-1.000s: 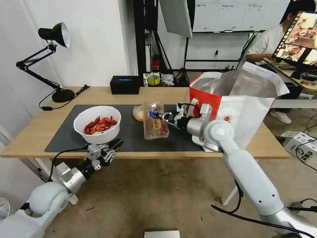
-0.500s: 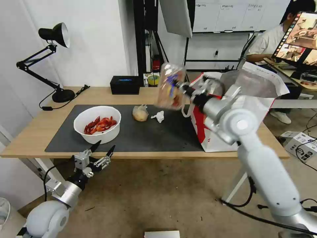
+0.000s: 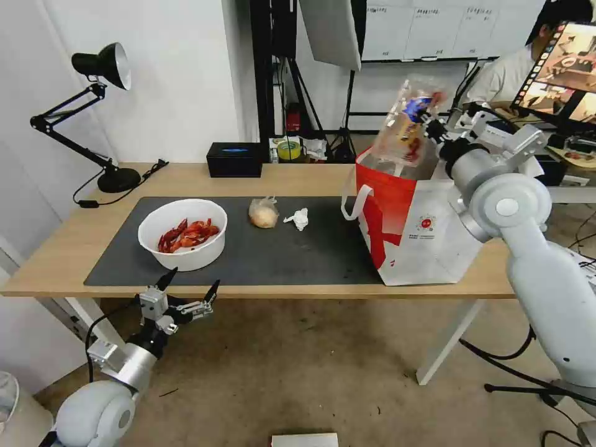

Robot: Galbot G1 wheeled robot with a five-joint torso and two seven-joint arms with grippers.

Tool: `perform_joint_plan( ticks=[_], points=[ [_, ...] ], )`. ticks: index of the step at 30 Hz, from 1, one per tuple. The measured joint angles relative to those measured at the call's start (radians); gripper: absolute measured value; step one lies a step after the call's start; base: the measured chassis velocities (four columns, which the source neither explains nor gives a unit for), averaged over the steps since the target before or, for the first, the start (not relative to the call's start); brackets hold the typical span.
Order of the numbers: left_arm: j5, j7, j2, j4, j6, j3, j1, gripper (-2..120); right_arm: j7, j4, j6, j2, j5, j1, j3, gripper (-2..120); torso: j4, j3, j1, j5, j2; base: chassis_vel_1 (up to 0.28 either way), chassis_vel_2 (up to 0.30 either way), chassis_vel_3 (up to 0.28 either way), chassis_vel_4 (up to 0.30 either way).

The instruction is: Pick up the trash from the table and place it into the takeout bag.

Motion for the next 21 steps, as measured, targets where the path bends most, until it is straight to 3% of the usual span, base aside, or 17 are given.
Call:
perform_joint_plan(
  ticks=[14,21],
  points=[
    [0.008,-0.001,-0.007,0.0,-0.004,0.005,0.009,101,0.0,-0.017,0.005,0.021,-0.033,-0.04,-0.016,0,0.0002,0.0,0.0,-0.0002,0.0,0.0,0.0,0.0,0.0],
    [0.011,0.0,0.012,0.004,0.0,0.016,0.007,100,0.013,0.006,0.004,0.028,0.023,-0.068,-0.005,24,0.0003,0.0,0.0,-0.0004,0.0,0.0,0.0,0.0,0.0]
  ],
)
